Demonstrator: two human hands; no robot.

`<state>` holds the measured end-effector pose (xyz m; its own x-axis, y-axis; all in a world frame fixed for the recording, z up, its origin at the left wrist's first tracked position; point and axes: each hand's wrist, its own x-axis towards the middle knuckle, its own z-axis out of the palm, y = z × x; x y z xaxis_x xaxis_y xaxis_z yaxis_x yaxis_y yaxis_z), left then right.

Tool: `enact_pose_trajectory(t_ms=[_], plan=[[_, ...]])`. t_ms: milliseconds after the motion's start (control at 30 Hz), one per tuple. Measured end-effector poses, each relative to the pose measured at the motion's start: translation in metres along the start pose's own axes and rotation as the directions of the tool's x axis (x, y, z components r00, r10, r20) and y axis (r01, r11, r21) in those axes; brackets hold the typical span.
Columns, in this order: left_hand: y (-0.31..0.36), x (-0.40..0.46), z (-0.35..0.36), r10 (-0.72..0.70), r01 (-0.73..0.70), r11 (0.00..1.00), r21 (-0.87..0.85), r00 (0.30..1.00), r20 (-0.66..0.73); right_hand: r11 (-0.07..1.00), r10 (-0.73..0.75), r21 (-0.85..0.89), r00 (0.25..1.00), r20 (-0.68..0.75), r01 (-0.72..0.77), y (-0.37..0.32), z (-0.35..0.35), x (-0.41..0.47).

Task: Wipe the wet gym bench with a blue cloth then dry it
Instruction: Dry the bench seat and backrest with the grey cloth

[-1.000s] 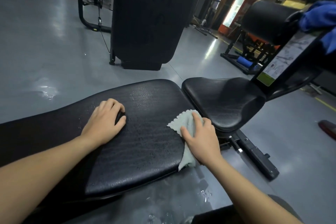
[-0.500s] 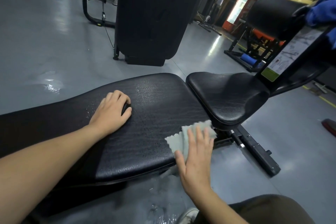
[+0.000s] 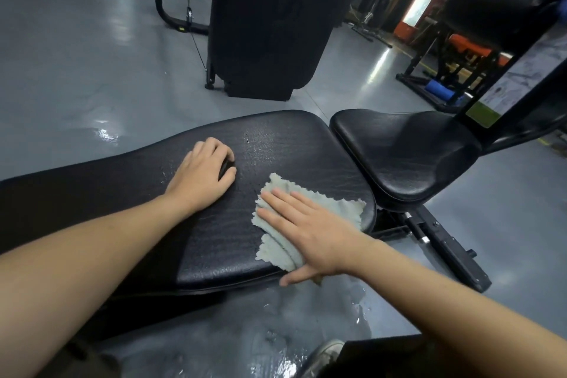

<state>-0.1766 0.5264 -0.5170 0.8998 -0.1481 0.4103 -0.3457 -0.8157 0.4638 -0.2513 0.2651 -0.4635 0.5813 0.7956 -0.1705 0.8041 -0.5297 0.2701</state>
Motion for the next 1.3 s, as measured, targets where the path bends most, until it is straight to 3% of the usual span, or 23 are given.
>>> enact_pose_trajectory(t_ms=[200,400,567,900,1100,1300], plan=[[-0.003,0.001,0.002,0.006,-0.006,1.000,-0.008,1.000,-0.002,0.989,0.019,0.144,0.999,0.049,-0.026,0.017,-0.007,0.029],[-0.005,0.002,0.002,-0.001,0.001,1.000,-0.027,1.000,-0.006,0.972,0.142,0.180,0.988,0.067,-0.152,0.053,-0.015,0.068],[-0.004,0.003,0.002,-0.003,0.003,1.000,-0.026,1.000,-0.004,0.857,0.258,0.454,0.966,0.029,-0.243,0.058,-0.016,0.068],[-0.005,0.002,0.001,0.009,-0.009,0.999,-0.031,1.000,0.007,0.957,0.204,0.205,0.979,0.021,-0.204,0.012,-0.008,-0.015],[-0.003,0.002,0.001,0.004,-0.003,1.000,-0.031,1.000,0.011,0.998,0.038,0.040,0.998,0.042,-0.040,0.002,-0.009,-0.057],[-0.004,0.001,0.001,0.001,-0.001,1.000,-0.031,1.000,-0.003,0.993,-0.116,0.035,0.988,0.102,0.113,0.018,-0.017,-0.024]])
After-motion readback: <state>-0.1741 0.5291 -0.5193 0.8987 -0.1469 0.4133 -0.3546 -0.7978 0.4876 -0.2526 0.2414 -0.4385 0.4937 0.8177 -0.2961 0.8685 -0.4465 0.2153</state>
